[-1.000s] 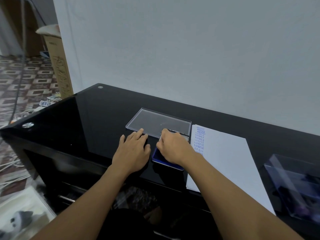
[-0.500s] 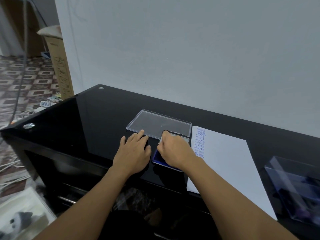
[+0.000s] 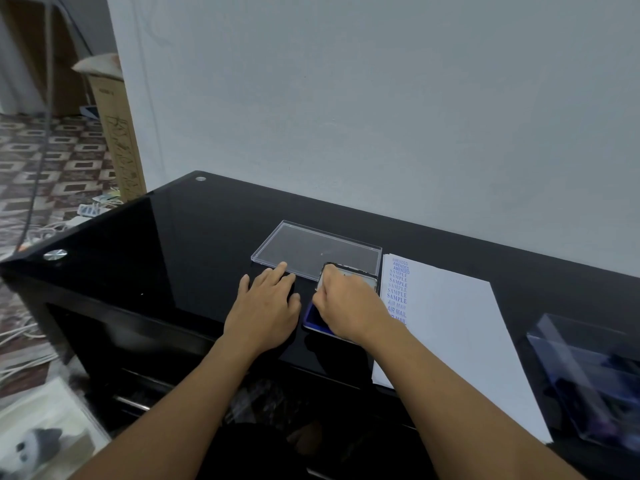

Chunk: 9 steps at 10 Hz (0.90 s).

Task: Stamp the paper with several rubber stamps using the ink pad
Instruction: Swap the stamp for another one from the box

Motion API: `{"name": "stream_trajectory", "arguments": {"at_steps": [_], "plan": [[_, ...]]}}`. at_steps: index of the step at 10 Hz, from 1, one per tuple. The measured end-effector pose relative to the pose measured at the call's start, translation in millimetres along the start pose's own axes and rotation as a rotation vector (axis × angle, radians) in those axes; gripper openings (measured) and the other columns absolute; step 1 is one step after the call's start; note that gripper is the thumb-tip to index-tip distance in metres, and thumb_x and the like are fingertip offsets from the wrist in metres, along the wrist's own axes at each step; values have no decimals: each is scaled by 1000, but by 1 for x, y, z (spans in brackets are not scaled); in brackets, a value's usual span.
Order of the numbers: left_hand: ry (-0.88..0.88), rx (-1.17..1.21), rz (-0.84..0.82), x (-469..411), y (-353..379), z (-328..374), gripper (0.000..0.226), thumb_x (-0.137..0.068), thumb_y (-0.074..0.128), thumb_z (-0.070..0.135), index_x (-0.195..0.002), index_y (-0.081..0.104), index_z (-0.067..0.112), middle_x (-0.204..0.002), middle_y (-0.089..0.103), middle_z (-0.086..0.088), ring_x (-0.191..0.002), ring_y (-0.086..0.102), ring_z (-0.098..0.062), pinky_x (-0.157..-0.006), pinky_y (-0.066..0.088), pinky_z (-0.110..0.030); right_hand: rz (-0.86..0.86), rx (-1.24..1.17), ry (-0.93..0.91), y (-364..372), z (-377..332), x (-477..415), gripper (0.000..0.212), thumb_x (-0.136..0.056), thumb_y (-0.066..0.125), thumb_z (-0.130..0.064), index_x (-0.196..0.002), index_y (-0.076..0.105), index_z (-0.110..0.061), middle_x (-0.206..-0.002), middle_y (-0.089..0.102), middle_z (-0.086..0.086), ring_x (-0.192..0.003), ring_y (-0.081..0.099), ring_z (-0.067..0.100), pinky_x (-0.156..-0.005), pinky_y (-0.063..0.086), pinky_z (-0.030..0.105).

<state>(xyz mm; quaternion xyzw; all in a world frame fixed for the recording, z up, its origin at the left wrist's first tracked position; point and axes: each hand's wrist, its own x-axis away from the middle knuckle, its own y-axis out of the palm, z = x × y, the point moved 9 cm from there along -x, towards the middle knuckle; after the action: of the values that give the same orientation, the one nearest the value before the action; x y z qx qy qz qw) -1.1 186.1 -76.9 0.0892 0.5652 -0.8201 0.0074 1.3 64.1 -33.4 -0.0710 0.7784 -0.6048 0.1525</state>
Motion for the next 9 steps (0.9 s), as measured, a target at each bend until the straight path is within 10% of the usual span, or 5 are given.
{"name": "stream_trajectory", "arguments": {"at_steps": [9], "plan": [[-8,9,-8,0,-1,0,49,-105,32,36,-152,36,20,-166,16,3,-152,15,-14,-124,8,-50,-26,-35,26,-2,0,-2,17,-100,43,-26,-91,39,-13,-79,58,11,-73,53,31,-62,39,37]]}}
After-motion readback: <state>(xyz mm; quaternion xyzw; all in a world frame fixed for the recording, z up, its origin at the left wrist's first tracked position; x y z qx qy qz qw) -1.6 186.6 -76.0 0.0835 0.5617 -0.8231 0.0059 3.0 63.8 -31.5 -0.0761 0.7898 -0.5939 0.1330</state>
